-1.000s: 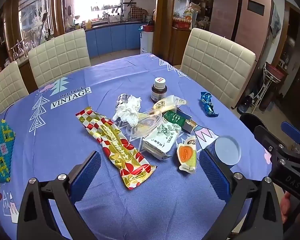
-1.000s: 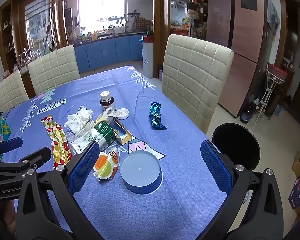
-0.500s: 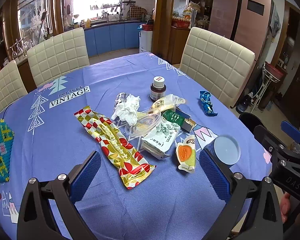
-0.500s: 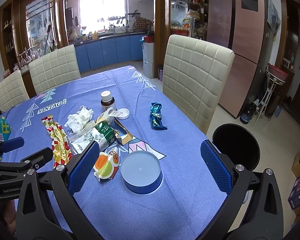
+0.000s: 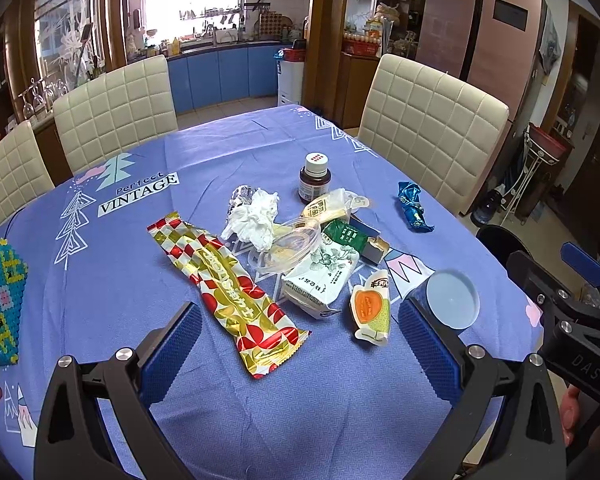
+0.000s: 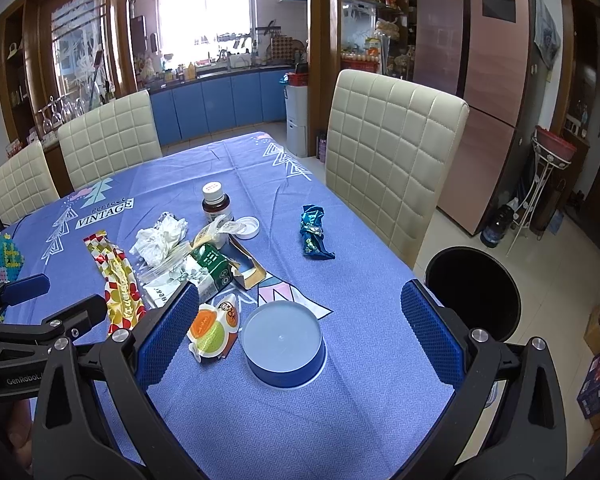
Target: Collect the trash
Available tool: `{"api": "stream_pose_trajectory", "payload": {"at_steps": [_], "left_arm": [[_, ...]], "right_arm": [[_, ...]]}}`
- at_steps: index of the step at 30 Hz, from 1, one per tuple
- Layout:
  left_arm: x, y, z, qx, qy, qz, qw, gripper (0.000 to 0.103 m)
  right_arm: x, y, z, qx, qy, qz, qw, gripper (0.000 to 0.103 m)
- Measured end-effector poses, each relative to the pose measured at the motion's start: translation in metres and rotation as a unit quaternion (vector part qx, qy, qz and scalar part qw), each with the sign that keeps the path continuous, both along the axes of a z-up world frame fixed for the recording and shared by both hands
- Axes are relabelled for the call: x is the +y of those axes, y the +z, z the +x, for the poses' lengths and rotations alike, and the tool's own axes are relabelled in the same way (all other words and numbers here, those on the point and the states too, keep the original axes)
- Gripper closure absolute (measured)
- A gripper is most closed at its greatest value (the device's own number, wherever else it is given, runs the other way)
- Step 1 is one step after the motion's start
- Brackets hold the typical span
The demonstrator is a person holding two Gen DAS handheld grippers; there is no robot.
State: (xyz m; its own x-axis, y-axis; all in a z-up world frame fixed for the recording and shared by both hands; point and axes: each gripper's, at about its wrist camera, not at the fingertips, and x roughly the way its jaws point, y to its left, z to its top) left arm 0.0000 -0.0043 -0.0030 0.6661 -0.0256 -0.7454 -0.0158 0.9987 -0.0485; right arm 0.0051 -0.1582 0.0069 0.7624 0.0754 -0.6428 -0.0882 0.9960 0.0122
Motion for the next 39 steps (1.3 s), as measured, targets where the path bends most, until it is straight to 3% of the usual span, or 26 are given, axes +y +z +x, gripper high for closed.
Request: {"api": "stream_pose_trajectory", "payload": {"at_steps": [39], "left_arm": [[0.0026,-0.0060,0.0025,0.012,-0.001,-0.008,0.9999,0.007]], "right_arm": [[0.0017,-0.0051,-0.0034,0.005,0.003,0.007,1.000,0.003]]}}
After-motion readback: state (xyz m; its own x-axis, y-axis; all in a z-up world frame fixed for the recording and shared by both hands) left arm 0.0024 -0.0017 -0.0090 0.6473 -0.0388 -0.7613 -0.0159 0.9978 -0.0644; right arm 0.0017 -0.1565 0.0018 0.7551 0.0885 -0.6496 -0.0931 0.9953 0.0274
